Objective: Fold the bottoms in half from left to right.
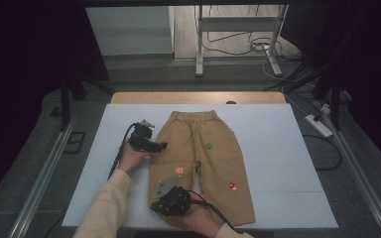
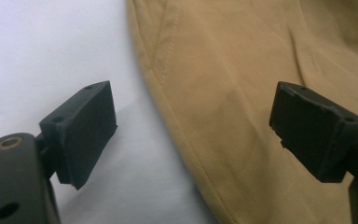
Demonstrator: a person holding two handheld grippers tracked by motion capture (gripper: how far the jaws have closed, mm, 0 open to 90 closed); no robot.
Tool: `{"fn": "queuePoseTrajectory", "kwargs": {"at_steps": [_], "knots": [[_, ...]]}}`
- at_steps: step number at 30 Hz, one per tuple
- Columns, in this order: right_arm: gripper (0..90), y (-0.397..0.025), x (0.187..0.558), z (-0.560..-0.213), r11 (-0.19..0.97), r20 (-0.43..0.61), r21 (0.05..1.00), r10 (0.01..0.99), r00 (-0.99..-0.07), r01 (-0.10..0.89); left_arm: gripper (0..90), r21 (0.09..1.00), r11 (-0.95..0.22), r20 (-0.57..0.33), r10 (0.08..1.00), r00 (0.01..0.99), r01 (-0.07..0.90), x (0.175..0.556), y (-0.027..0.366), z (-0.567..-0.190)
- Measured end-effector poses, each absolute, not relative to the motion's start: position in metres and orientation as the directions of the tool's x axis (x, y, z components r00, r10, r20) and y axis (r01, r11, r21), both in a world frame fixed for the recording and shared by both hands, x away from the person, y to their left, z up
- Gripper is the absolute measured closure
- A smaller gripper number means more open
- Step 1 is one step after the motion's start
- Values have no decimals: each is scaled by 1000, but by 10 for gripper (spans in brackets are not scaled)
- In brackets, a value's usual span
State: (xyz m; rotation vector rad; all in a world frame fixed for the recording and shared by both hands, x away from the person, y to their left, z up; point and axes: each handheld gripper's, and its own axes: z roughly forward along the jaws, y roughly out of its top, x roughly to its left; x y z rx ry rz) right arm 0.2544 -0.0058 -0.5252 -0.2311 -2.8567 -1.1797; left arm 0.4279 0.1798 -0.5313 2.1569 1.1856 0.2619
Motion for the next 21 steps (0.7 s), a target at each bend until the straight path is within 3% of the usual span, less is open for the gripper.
{"fn": "queuePoseTrajectory", "kwargs": {"at_steps": [15, 19, 21], "knots": [[859, -6, 255, -526, 701, 97, 697, 116, -988, 151, 141, 598, -420, -120, 795, 595, 682, 427, 173, -537], [858, -6, 255, -526, 703, 93, 696, 116, -989, 148, 253, 599, -438, -114, 782, 613, 670, 425, 173, -535], [858, -5, 255, -526, 708, 90, 691, 116, -989, 146, 368, 601, -430, -128, 780, 612, 674, 425, 174, -534]]}}
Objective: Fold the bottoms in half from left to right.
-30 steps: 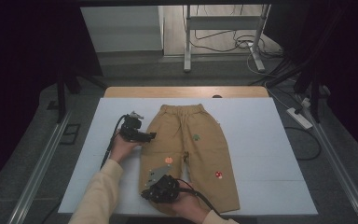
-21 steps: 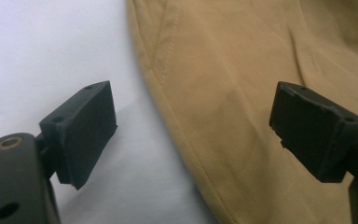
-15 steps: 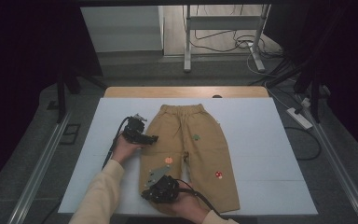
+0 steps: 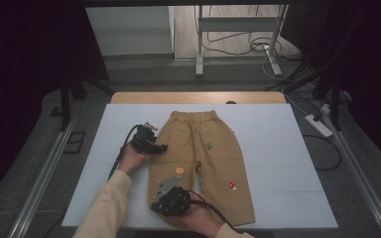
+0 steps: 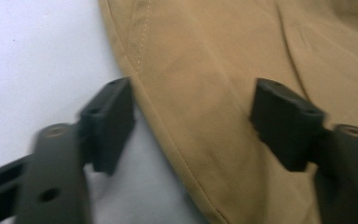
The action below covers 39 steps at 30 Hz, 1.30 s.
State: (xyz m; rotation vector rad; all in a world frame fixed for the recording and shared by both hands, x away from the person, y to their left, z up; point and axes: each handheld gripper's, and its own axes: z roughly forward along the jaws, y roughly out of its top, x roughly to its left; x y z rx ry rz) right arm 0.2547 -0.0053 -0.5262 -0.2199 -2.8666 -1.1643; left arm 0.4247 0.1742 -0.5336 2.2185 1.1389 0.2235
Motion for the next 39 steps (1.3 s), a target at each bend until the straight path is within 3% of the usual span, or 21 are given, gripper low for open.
{"fn": "queuePoseTrajectory", "kwargs": {"at_steps": [2, 3, 5, 13, 39], "knots": [[858, -5, 255, -526, 709, 89, 690, 115, -989, 145, 455, 601, -428, -138, 776, 615, 675, 425, 175, -533], [858, -5, 255, -526, 709, 89, 690, 115, -989, 145, 455, 602, -425, -145, 774, 616, 676, 425, 175, -533], [858, -5, 255, -526, 710, 90, 689, 116, -989, 146, 572, 604, -413, -173, 767, 618, 681, 425, 176, -533], [858, -5, 254, -527, 712, 87, 688, 114, -990, 143, 818, 604, -419, -211, 736, 643, 678, 425, 173, -534], [860, -6, 253, -520, 690, 84, 711, 106, -991, 134, 853, 663, -387, -225, 713, 664, 641, 419, 175, -520]]}}
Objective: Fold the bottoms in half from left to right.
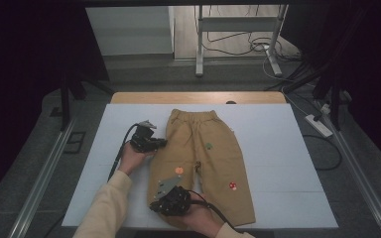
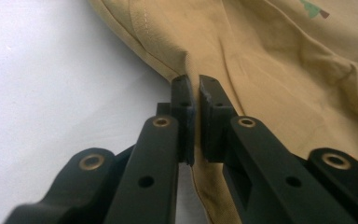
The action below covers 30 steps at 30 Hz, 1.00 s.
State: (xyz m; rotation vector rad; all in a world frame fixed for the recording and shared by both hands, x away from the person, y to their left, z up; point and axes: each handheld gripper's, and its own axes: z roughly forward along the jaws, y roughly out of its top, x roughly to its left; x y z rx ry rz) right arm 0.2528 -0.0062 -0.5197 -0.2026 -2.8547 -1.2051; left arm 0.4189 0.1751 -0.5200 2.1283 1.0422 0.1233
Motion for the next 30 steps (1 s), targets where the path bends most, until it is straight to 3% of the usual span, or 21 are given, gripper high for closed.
{"fn": "queuePoseTrajectory", "kwargs": {"at_steps": [30], "knots": [[860, -8, 252, -509, 657, 95, 742, 96, -991, 134, 858, 699, -337, -251, 710, 658, 631, 414, 186, -504]]}}
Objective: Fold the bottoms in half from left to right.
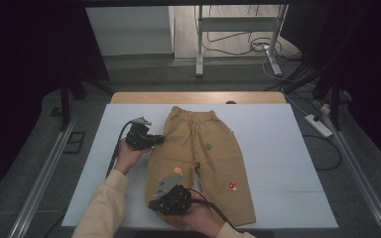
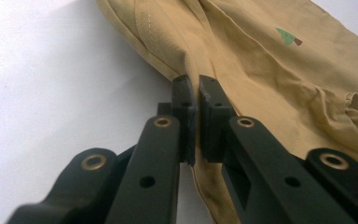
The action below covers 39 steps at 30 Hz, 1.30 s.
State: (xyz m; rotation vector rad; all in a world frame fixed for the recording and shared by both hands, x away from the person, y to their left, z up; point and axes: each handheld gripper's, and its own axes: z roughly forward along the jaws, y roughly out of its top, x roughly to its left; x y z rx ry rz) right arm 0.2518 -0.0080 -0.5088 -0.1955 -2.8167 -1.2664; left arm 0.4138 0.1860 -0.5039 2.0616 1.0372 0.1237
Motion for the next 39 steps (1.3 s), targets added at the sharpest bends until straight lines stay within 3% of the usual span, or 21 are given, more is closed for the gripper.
{"fn": "queuePoseTrajectory", "kwargs": {"at_steps": [39], "knots": [[862, 2, 249, -491, 603, 112, 788, 56, -992, 123, 859, 728, -263, -278, 731, 623, 634, 402, 210, -488]]}}
